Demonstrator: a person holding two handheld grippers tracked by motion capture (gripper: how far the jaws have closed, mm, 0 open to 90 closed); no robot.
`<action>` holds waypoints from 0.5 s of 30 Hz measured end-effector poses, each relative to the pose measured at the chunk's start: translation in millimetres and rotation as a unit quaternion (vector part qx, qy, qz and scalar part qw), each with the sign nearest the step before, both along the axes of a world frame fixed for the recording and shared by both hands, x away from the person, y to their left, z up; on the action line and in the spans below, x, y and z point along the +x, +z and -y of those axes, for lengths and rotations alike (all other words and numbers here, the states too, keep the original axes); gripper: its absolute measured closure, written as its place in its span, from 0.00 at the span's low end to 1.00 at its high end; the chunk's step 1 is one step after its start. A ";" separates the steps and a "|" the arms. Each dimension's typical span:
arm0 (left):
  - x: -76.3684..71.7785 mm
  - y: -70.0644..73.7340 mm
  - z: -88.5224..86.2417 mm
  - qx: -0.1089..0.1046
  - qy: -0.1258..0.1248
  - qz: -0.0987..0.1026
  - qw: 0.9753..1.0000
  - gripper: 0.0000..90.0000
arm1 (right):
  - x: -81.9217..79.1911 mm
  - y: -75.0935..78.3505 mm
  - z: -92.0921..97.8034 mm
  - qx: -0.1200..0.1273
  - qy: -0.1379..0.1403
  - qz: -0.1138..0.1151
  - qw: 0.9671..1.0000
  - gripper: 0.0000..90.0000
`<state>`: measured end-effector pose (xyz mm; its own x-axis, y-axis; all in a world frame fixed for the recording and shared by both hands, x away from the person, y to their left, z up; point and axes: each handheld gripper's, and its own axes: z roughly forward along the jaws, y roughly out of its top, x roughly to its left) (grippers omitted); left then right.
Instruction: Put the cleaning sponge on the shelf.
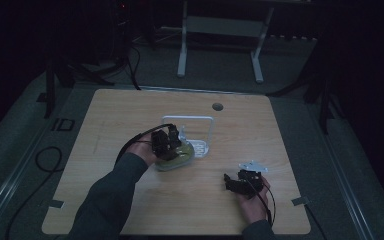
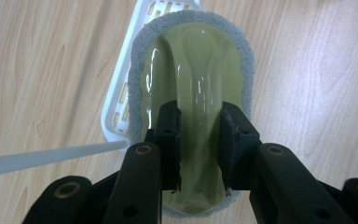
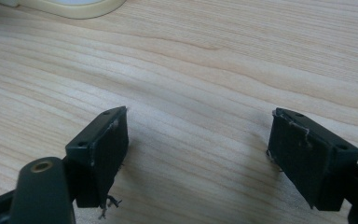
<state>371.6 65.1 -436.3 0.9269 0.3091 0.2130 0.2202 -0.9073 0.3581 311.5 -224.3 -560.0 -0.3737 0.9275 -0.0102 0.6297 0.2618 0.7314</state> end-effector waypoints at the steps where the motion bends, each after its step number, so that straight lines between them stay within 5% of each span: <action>1: 0.1 0.0 0.6 0.000 -0.002 0.000 1.000 0.80 | 0.0 0.0 0.0 0.000 0.000 0.000 1.000 0.22; 15: 5.5 4.9 6.6 -0.002 -0.019 0.009 1.000 0.80 | 0.0 0.0 0.0 0.000 0.000 0.000 1.000 0.22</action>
<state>377.1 58.5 -431.3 0.9338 0.2753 0.2287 0.1798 -0.9134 0.3652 311.5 -224.3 -560.0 -0.3734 0.9276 -0.0098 0.6299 0.2613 0.7314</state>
